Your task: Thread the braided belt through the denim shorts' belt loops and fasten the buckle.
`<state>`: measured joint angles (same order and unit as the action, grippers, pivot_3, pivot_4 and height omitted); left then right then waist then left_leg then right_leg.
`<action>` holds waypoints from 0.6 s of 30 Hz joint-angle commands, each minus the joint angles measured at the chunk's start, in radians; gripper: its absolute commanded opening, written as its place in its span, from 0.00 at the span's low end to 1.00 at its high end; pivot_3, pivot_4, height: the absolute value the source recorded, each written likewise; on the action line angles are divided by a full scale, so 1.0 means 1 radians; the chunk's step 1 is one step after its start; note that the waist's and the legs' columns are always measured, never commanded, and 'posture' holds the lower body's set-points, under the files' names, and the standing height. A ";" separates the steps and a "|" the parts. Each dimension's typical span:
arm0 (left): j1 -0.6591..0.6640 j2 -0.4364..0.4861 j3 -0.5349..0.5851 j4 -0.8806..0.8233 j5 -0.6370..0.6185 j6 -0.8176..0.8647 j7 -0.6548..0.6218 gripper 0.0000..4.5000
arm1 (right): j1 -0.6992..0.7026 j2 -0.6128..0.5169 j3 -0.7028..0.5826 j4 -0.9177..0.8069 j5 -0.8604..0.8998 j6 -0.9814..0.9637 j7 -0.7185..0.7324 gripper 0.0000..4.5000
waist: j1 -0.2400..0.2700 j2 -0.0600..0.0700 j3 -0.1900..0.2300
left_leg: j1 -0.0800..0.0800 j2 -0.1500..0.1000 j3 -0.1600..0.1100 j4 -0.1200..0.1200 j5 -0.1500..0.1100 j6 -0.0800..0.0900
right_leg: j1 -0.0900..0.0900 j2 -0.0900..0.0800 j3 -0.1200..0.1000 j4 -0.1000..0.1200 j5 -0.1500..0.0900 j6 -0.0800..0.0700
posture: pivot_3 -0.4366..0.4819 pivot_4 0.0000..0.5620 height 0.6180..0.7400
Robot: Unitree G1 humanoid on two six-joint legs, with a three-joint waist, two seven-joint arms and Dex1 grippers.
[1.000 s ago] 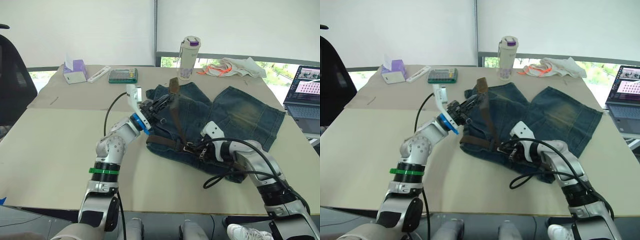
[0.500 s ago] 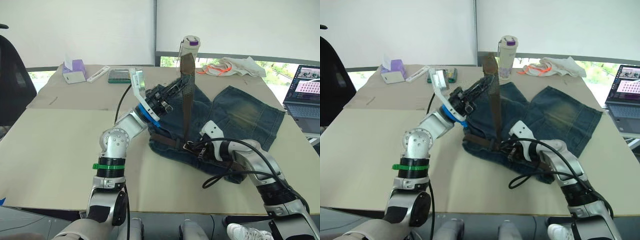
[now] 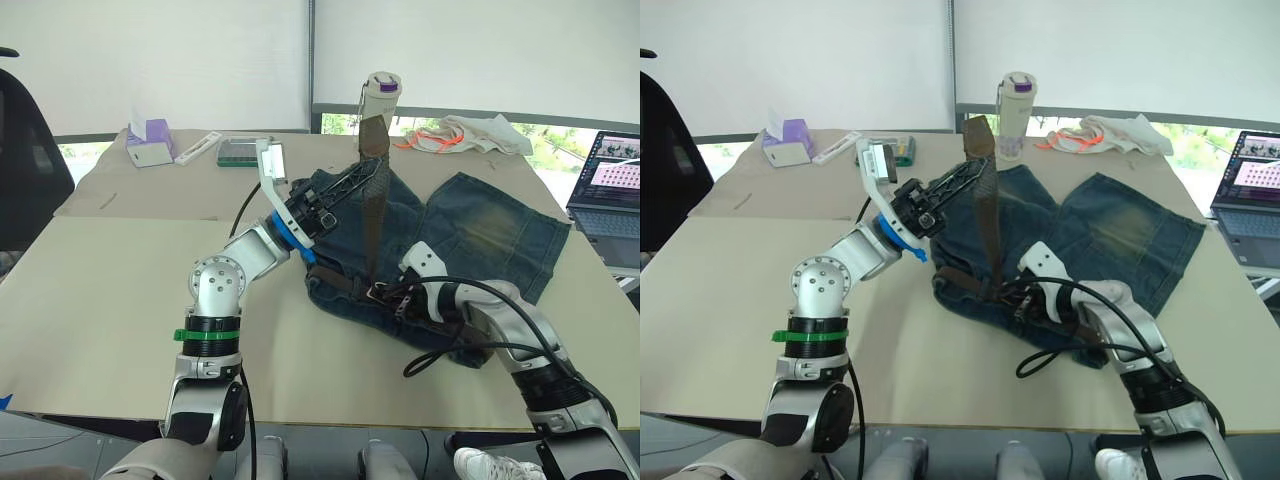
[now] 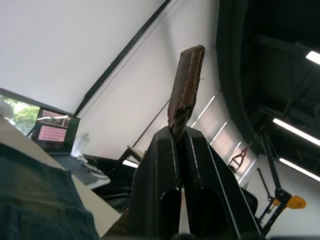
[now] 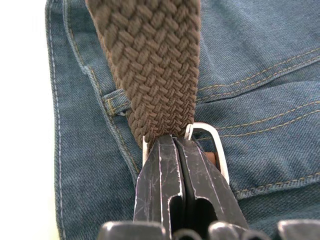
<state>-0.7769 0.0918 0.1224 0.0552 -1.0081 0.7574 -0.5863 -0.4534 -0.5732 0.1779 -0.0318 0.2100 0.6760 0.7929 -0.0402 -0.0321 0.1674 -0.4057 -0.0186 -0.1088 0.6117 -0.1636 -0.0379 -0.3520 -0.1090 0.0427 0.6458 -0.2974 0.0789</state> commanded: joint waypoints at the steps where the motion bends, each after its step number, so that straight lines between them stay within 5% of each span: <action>1: 0.021 0.020 -0.094 0.036 0.153 -0.067 -0.038 0.00 | 0.057 0.015 -0.009 0.063 -0.045 -0.043 -0.064 0.00 | 0.001 0.000 0.000 | 0.000 0.000 0.000 0.000 0.000 0.000 | 0.000 0.000 0.000 0.000 0.000 0.000 | 0.48 0.27 1.00; 12: 0.052 -0.076 -0.164 0.122 0.345 -0.248 -0.097 0.00 | 0.237 0.062 -0.324 -0.370 0.203 -0.031 -0.132 0.00 | 0.023 0.001 0.002 | -0.017 0.000 0.000 -0.001 0.000 0.000 | -0.017 0.000 0.000 0.001 0.002 -0.004 | 0.48 0.27 1.00; 18: 0.065 -0.112 -0.260 0.145 0.537 -0.376 -0.045 0.00 | 0.301 0.181 -0.560 -0.614 0.491 0.159 -0.372 0.42 | 0.028 0.002 0.002 | -0.018 0.000 0.000 -0.001 0.000 0.000 | -0.018 0.000 0.000 0.001 0.002 -0.004 | 0.48 0.27 1.00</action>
<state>-0.7019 -0.0062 -0.1019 0.2027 -0.5259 0.4298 -0.6471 -0.1374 -0.4102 -0.3166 -0.5678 0.6152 0.7970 0.5022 -0.0123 -0.0305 0.1697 -0.4240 -0.0190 -0.1090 0.6111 -0.1635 -0.0378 -0.3702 -0.1093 0.0430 0.6469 -0.2949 0.0748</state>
